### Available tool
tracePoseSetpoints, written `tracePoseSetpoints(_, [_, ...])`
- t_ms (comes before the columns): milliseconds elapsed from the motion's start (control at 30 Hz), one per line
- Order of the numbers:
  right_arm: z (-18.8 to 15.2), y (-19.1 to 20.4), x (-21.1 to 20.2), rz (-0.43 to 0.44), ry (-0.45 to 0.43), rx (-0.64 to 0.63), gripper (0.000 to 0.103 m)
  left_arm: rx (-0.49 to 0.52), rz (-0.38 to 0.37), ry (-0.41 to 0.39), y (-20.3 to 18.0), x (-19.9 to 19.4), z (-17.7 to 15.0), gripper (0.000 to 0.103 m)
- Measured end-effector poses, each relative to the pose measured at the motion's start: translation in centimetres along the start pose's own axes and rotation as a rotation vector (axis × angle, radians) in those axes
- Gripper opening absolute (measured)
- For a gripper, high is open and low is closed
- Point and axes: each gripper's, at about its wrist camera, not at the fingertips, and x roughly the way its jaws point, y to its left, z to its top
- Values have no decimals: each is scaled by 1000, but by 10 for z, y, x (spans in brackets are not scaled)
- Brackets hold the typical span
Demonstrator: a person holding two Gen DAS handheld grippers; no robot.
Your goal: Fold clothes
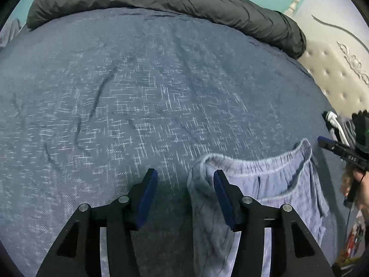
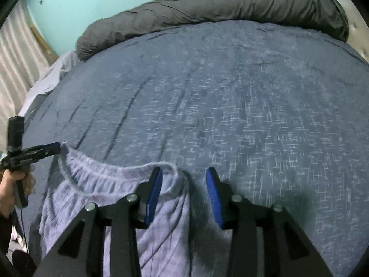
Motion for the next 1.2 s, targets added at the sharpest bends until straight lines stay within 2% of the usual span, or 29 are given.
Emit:
tracePoseSetpoints(133, [-12, 11, -12, 18, -1, -108, 39, 115, 37, -5, -13, -11, -21, 54])
tracePoseSetpoints(300, [-28, 31, 5, -49, 80, -240, 39, 228, 98, 29, -24, 0, -35, 54])
tracePoseSetpoints(500, [-19, 30, 24, -102, 83, -235, 39, 242, 91, 24, -28, 14, -31, 54])
tracePoseSetpoints(700, [-10, 22, 39, -102, 64, -207, 39, 259, 80, 15, -27, 24, -20, 53])
tracePoseSetpoints(800, [-7, 23, 45, -96, 67, -222, 39, 271, 69, 16, -28, 31, -16, 47])
tracePoseSetpoints(867, [-6, 23, 47, -89, 68, -226, 32, 264, 54, 12, -28, 32, -13, 38])
tracePoseSetpoints(900, [-6, 23, 48, -89, 67, -228, 23, 261, 48, 9, -28, 32, -13, 35])
tracePoseSetpoints(967, [-7, 25, 49, -95, 60, -236, 19, 252, 39, 4, -28, 31, -11, 24])
tracePoseSetpoints(1033, [-8, 26, 49, -97, 51, -245, 10, 250, 36, 0, -29, 30, -10, 18])
tracePoseSetpoints(1200, [-8, 26, 43, -99, 33, -249, 7, 257, 40, -24, -31, 22, -9, 8])
